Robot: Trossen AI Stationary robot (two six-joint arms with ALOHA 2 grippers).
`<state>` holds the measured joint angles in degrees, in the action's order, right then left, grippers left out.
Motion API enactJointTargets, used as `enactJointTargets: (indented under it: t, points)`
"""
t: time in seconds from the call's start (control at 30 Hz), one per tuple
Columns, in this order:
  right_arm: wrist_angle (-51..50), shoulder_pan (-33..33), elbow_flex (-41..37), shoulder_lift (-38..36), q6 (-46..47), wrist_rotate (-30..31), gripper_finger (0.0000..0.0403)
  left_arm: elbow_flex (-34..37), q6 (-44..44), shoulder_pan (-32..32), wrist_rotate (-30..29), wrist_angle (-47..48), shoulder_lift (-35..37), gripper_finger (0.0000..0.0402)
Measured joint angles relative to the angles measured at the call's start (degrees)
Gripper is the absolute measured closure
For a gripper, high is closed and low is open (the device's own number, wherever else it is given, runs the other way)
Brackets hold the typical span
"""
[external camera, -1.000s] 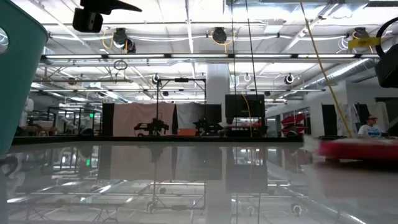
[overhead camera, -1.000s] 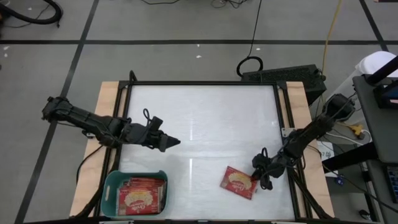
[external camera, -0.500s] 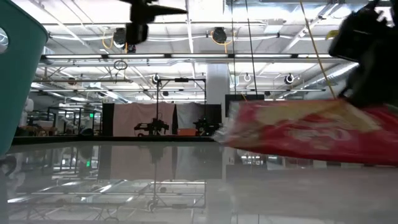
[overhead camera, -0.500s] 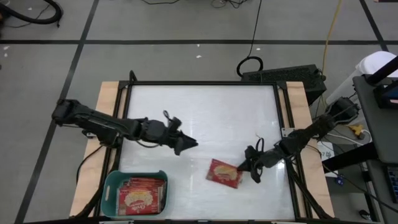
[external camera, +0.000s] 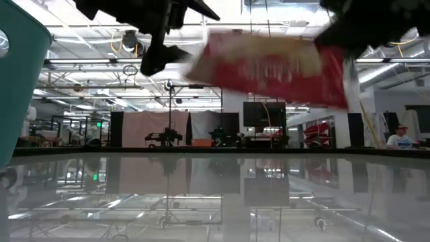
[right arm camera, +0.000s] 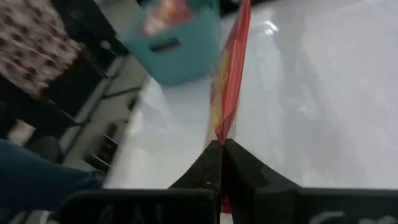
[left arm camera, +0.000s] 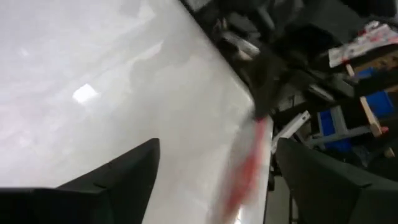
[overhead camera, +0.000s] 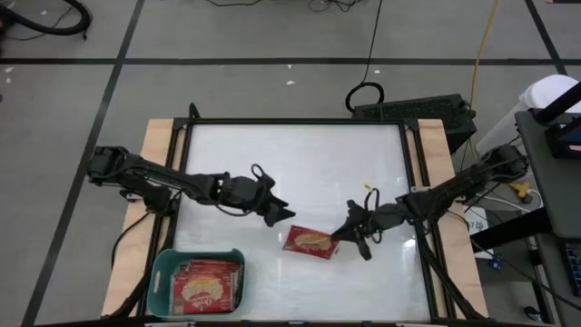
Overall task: Sort popcorn bags into baskets
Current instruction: Put the red popcorn bag into the green bin
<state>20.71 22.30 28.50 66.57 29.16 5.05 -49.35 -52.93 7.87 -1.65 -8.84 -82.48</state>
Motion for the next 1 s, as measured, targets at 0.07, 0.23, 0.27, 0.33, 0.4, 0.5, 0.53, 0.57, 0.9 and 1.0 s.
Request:
enactJointTargets:
  t: [0.07, 0.23, 0.27, 0.33, 0.4, 0.5, 0.53, 0.57, 0.9, 1.0]
  points:
    - [-0.40, -0.49, 1.56, -1.61, -0.42, -0.54, 0.0403, 0.02, 1.64, -0.24, -0.47, -1.29, 1.52, 0.0068]
    - [-5.76, -2.06, 4.40, -6.11, -1.31, -0.60, 0.0403, 0.09, 5.67, -0.60, -0.26, -2.97, 4.82, 0.0083]
    - [-7.24, -2.31, 4.84, -7.12, -1.32, -0.60, 0.0403, 0.02, 6.26, -0.82, -0.65, -4.44, 5.64, 0.0090]
    - [-8.29, -2.96, 5.76, -8.90, -1.36, -0.41, 0.0403, 0.01, 6.76, -1.14, -1.20, -4.83, 8.35, 0.0104]
    - [-10.14, -3.74, 6.85, -10.91, -1.42, -0.30, 0.0403, -0.07, 6.82, -1.59, -1.41, -5.90, 10.28, 0.0115]
    - [-13.27, -5.30, 9.66, -12.83, -3.18, 1.05, 0.0403, 0.03, 9.28, -1.88, -1.59, -3.23, 12.67, 0.0124]
    - [-15.18, -5.94, 10.58, -13.17, -3.92, 1.12, 0.0403, 0.01, 10.06, -1.89, -1.63, -3.31, 12.89, 0.0125]
    - [-16.78, -6.71, 11.59, -13.29, -4.56, 1.13, 0.0403, -0.03, 10.77, -1.88, -1.67, -3.02, 13.09, 0.0124]
    - [-18.88, -13.97, 16.60, -13.27, -6.02, 1.17, 0.0403, -0.02, 14.85, -1.85, -1.90, -2.33, 13.34, 0.0109]
    - [-18.45, -15.35, 17.03, -13.27, -6.04, 1.11, 0.0403, -0.02, 15.94, -2.17, -2.03, -1.97, 12.85, 0.0119]
